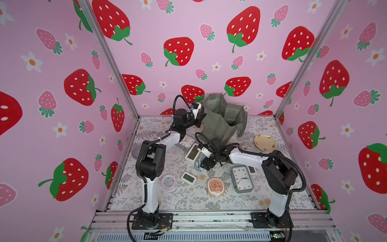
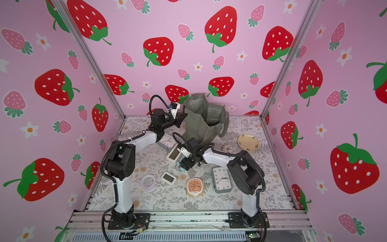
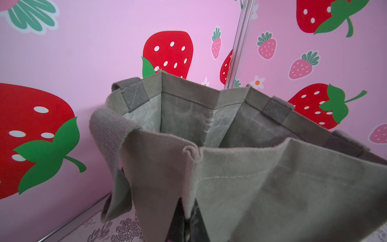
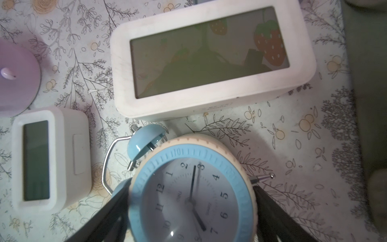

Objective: Put the alarm clock into the canvas bag
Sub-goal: Pick up the alarm from the center of the board.

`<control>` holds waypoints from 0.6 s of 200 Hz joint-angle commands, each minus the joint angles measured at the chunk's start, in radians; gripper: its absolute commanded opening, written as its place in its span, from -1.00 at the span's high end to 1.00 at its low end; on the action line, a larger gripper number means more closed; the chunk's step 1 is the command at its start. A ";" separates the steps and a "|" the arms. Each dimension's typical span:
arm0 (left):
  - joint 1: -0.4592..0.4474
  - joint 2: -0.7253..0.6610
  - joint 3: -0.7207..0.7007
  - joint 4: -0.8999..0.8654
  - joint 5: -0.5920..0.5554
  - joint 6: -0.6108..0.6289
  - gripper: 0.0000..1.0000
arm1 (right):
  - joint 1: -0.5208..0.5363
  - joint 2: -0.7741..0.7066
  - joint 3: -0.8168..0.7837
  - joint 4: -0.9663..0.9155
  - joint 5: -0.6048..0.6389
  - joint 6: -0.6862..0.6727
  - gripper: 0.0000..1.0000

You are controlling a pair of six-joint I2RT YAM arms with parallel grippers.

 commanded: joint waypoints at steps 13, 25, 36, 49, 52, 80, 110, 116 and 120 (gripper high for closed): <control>-0.002 0.034 0.029 -0.015 0.021 -0.004 1.00 | 0.004 -0.031 0.014 -0.012 0.010 0.002 -0.60; -0.002 0.034 0.028 -0.016 0.021 -0.002 1.00 | 0.003 -0.048 0.011 -0.016 0.016 0.002 -0.59; -0.002 0.034 0.028 -0.016 0.021 -0.002 1.00 | 0.003 -0.071 0.006 -0.016 0.016 0.004 -0.58; -0.002 0.034 0.027 -0.016 0.020 0.001 1.00 | 0.004 -0.095 0.001 -0.021 0.016 0.005 -0.57; -0.002 0.033 0.028 -0.016 0.019 0.000 1.00 | 0.003 -0.102 -0.001 -0.021 0.014 0.005 -0.57; -0.002 0.033 0.027 -0.017 0.016 0.004 1.00 | 0.004 -0.163 -0.006 -0.033 0.000 0.007 -0.55; -0.002 0.034 0.028 -0.016 0.018 0.003 1.00 | 0.000 -0.255 0.000 -0.043 0.003 0.007 -0.55; -0.001 0.034 0.027 -0.017 0.018 0.002 1.00 | -0.003 -0.271 0.007 -0.050 0.002 0.004 -0.55; -0.001 0.035 0.029 -0.016 0.017 0.002 1.00 | -0.005 -0.284 0.013 -0.056 -0.001 0.001 -0.55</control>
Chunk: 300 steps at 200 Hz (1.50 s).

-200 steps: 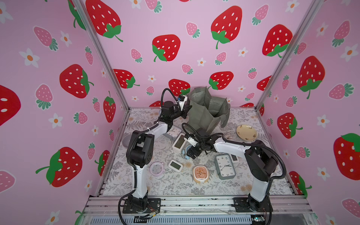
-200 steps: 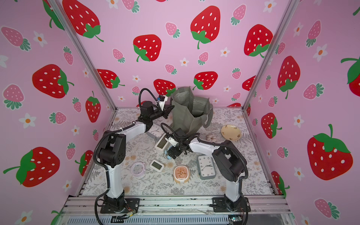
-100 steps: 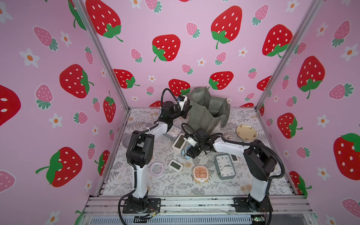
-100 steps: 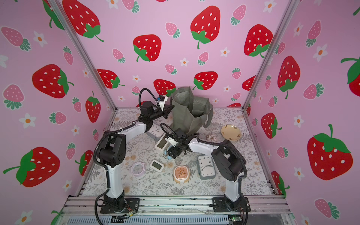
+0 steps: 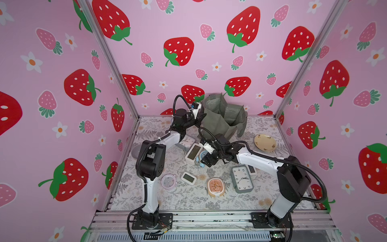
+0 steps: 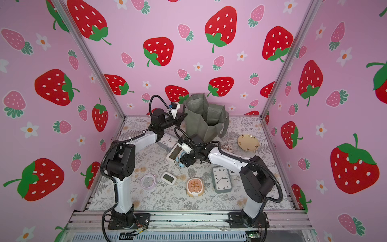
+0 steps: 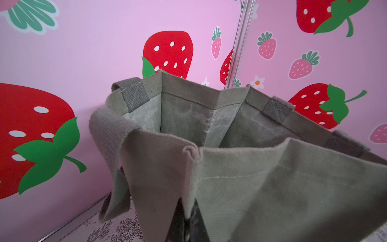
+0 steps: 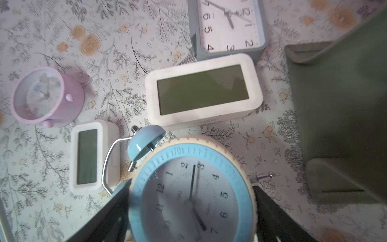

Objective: Put the alarm clock into the canvas bag
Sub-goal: Pick up the alarm from the center of the board, then place the alarm at the canvas bag.

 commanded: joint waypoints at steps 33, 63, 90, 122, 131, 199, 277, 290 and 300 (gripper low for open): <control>-0.002 0.032 0.027 -0.016 0.018 0.005 1.00 | -0.038 -0.150 0.088 -0.072 -0.004 -0.018 -0.54; -0.001 0.030 0.024 -0.019 0.014 0.011 1.00 | -0.088 -0.179 0.168 -0.107 -0.022 -0.033 -0.51; -0.002 0.030 0.026 -0.022 0.013 0.011 1.00 | -0.135 -0.196 0.239 -0.114 -0.034 -0.050 -0.50; -0.004 0.026 0.026 -0.026 0.011 0.015 1.00 | -0.189 -0.185 0.335 -0.154 -0.033 -0.086 -0.50; -0.004 0.026 0.026 -0.027 0.009 0.017 1.00 | -0.204 -0.177 0.361 -0.163 -0.031 -0.093 -0.50; -0.005 0.031 0.028 -0.029 0.010 0.018 1.00 | -0.360 -0.080 0.548 -0.184 -0.063 -0.102 -0.50; -0.005 0.036 0.031 -0.029 0.017 0.012 1.00 | -0.442 0.118 0.739 -0.211 -0.002 -0.062 -0.49; -0.004 0.034 0.029 -0.029 0.015 0.015 1.00 | -0.446 0.149 0.768 -0.218 0.009 -0.057 -0.49; -0.004 0.033 0.029 -0.029 0.015 0.015 1.00 | -0.447 0.173 0.788 -0.223 0.016 -0.053 -0.49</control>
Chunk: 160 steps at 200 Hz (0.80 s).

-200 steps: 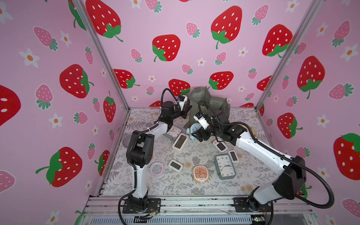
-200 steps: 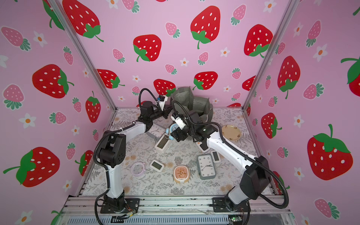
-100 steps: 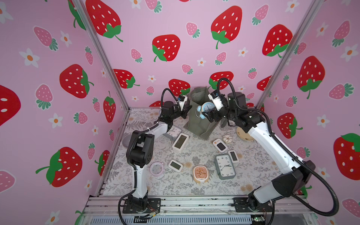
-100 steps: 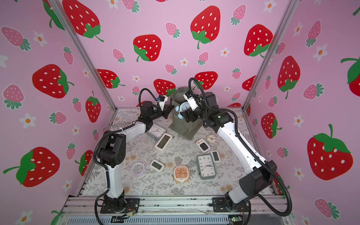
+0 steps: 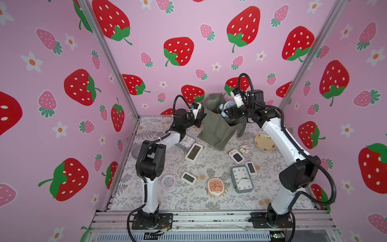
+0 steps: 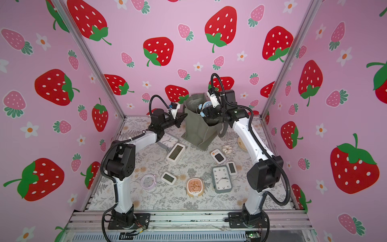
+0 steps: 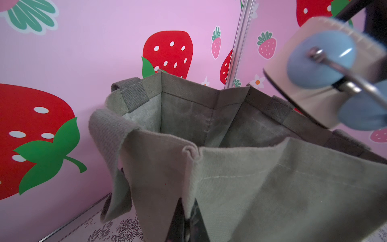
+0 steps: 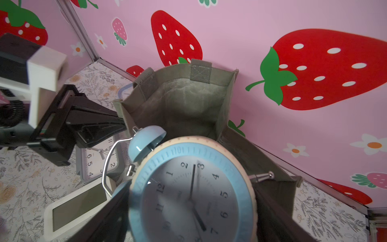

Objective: Put the alarm clock into the canvas bag
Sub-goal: Place the alarm at the canvas bag.

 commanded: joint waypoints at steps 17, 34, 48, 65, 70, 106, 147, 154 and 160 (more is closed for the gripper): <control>-0.004 0.032 0.028 -0.029 0.016 0.008 1.00 | -0.009 0.071 0.111 -0.005 0.039 0.025 -0.49; -0.004 0.034 0.029 -0.028 0.016 0.009 1.00 | -0.009 0.110 0.146 -0.024 0.040 0.029 -0.49; -0.005 0.037 0.031 -0.029 0.017 0.007 1.00 | -0.011 0.134 0.159 -0.028 0.042 0.035 -0.49; -0.004 0.037 0.031 -0.028 0.018 0.008 1.00 | -0.014 0.163 0.184 -0.040 0.039 0.042 -0.48; -0.004 0.037 0.031 -0.028 0.018 0.009 1.00 | -0.015 0.174 0.195 -0.047 0.041 0.043 -0.47; 0.001 0.038 0.031 -0.027 0.018 0.005 1.00 | -0.022 0.232 0.241 -0.076 0.027 0.044 -0.47; 0.002 0.041 0.032 -0.027 0.020 0.004 1.00 | -0.034 0.255 0.241 -0.065 -0.013 0.066 -0.44; 0.001 0.041 0.032 -0.027 0.021 0.002 1.00 | -0.034 0.249 0.236 -0.059 -0.020 0.067 -0.44; 0.000 0.041 0.032 -0.027 0.022 0.002 1.00 | -0.035 0.243 0.233 -0.054 -0.024 0.070 -0.44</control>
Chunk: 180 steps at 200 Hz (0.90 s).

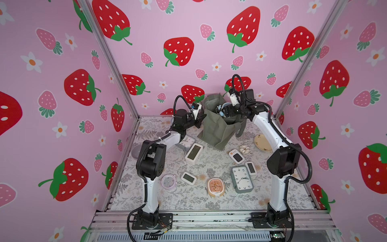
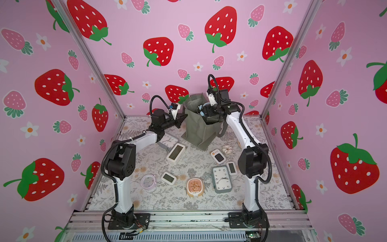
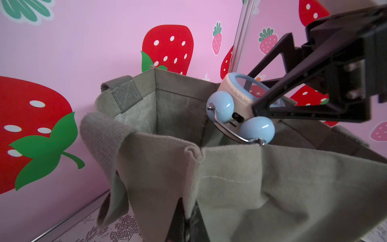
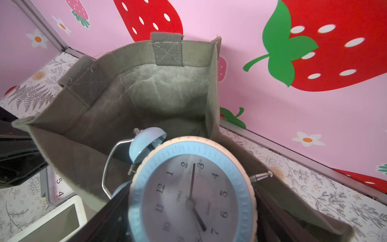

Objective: Put the alarm clock into the canvas bag
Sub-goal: Place the alarm at the canvas bag.

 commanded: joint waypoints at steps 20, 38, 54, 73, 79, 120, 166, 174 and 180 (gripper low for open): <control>0.000 0.031 0.032 -0.020 0.021 0.004 1.00 | -0.009 -0.037 0.006 0.023 -0.052 0.017 -0.44; -0.001 0.031 0.031 -0.022 0.021 0.004 1.00 | -0.008 -0.067 0.002 0.030 -0.058 0.023 -0.44; 0.001 0.033 0.031 -0.022 0.020 0.005 1.00 | -0.008 -0.094 -0.006 0.038 -0.060 0.023 -0.44; 0.000 0.031 0.031 -0.023 0.019 0.004 1.00 | -0.009 -0.113 -0.008 0.041 -0.052 0.022 -0.44; 0.001 0.031 0.032 -0.022 0.020 0.004 1.00 | -0.011 -0.114 -0.006 0.042 -0.052 0.020 -0.44; -0.001 0.033 0.033 -0.023 0.019 0.004 1.00 | -0.017 -0.070 0.031 0.024 -0.053 0.023 -0.44; -0.003 0.033 0.033 -0.023 0.019 0.004 1.00 | -0.024 -0.001 0.096 0.002 -0.040 0.035 -0.44; -0.002 0.033 0.032 -0.022 0.020 0.004 1.00 | -0.025 0.009 0.105 0.000 -0.036 0.037 -0.44; -0.004 0.033 0.032 -0.022 0.020 0.004 1.00 | -0.026 0.016 0.111 -0.002 -0.035 0.039 -0.44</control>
